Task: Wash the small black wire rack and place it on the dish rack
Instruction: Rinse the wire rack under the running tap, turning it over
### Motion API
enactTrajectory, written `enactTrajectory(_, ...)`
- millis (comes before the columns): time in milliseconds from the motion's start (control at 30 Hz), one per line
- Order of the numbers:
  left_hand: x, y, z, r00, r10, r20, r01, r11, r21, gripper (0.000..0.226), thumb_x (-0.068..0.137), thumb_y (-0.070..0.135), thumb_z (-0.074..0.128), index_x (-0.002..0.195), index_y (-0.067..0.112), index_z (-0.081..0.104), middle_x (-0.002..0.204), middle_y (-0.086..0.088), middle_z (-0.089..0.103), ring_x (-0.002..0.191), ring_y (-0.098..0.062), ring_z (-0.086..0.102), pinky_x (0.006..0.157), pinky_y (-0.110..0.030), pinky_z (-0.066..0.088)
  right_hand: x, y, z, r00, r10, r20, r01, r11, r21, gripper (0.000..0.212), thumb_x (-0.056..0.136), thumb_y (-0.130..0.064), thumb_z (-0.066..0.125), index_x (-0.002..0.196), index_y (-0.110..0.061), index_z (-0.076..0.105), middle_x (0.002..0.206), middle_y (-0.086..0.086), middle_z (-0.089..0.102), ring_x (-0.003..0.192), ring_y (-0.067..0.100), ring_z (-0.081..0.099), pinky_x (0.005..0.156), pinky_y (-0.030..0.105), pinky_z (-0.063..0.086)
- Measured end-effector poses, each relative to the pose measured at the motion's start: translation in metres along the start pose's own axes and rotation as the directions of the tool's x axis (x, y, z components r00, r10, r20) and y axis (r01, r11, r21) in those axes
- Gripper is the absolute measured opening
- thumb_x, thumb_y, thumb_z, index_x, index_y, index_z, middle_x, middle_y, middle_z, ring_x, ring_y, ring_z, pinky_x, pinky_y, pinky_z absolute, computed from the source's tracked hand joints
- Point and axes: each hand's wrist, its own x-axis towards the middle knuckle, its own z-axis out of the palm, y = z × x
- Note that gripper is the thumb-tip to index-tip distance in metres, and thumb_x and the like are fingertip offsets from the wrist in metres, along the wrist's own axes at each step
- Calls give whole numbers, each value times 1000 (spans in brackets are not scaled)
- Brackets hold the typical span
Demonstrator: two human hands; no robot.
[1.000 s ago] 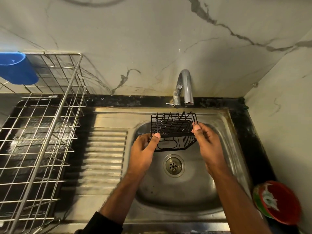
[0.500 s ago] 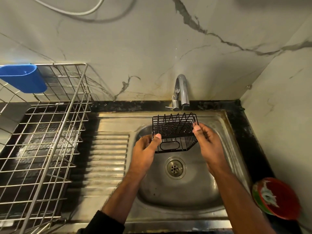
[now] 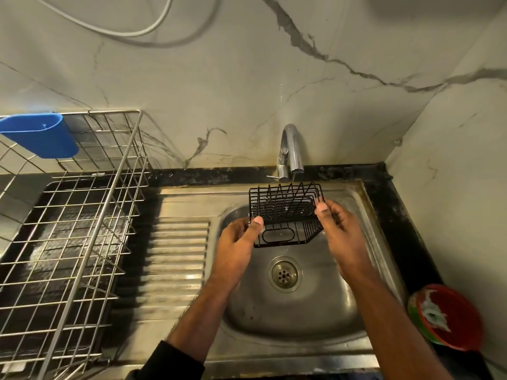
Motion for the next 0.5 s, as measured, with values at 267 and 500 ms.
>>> enactTrajectory(267,-12,9,8,1000,-9,25,12,995,-98,8,93,37,71,95,31,66,104,12,71,106,-4,63,107,-37,48,-2,4,-10,998,-61,-10,61,997,-43,15,98,-44,55,93,-43,69,105,9,68,104,19,62,91,31,52)
enactTrajectory(500,-12,11,14,999,-13,37,17,994,-109,7,94,34,70,90,32,65,89,16,72,100,-1,63,104,-34,46,-6,0,-14,999,-33,-33,32,999,-41,18,92,-51,53,102,-45,67,99,-20,69,94,-17,60,83,16,45)
